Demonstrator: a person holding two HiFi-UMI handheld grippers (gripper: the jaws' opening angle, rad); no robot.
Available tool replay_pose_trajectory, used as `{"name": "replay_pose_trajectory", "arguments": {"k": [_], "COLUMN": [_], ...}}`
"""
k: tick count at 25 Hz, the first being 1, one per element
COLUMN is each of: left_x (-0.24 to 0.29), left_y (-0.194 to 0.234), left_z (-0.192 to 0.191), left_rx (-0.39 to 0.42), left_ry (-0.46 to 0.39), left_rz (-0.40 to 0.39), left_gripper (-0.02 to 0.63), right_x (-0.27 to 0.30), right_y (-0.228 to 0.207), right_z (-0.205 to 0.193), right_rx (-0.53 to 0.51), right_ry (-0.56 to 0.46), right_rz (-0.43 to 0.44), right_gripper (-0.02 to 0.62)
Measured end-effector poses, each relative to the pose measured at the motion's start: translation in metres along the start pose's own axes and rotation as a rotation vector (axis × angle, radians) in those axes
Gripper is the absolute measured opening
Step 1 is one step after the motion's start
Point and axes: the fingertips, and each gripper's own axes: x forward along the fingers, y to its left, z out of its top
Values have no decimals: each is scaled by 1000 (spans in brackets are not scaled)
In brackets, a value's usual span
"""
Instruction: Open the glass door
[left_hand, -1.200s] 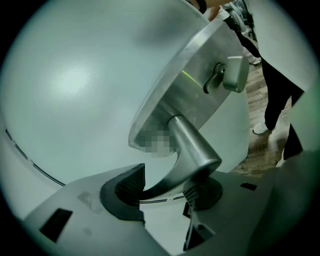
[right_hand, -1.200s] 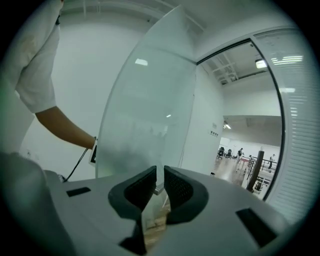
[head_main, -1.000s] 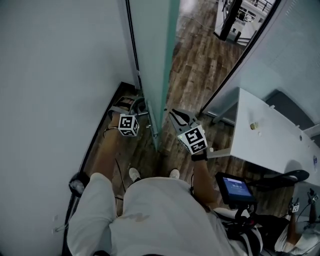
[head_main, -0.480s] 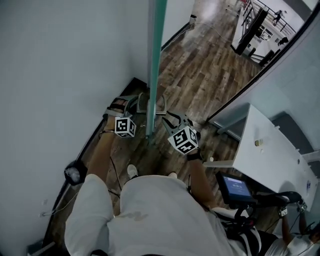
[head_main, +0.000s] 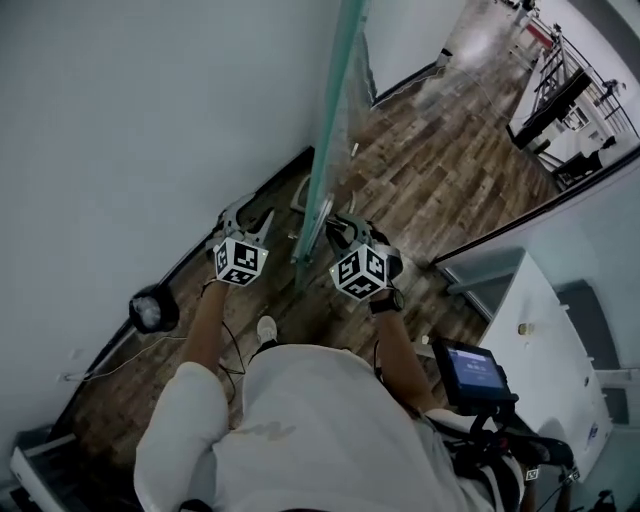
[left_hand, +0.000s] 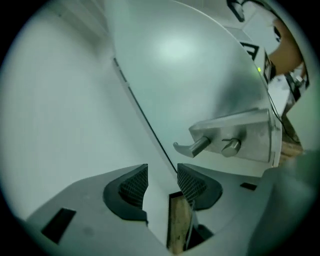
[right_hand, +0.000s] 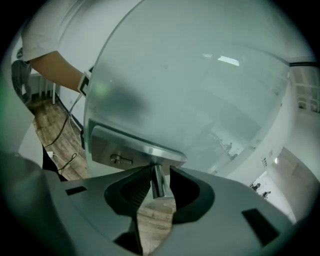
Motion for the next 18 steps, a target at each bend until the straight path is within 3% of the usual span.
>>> {"name": "replay_pose_trajectory", "arguments": {"k": [4, 7, 9, 12, 16, 18], "left_x": [-31, -53, -70, -98, -135, -152], "left_y": [20, 28, 31, 34, 45, 56], "left_z": [-15, -25, -27, -30, -35, -34], "left_rx": [-180, -278, -313, -338, -443, -455], "left_ry": [9, 23, 27, 37, 36, 31], "left_rz": [95, 138, 186, 280, 380, 433], "left_gripper": [181, 181, 173, 79, 52, 46], "right_x": [23, 36, 42, 50, 59, 69], "right_y": [5, 5, 7, 11, 17, 21], "right_z": [9, 25, 34, 46, 68, 80], "right_rx": [34, -1, -16, -12, 4, 3], "right_ry": [26, 8, -17, -58, -111, -122], "right_rz": [15, 34, 55, 73, 53, 62], "right_gripper": [98, 98, 98, 98, 98, 98]}}
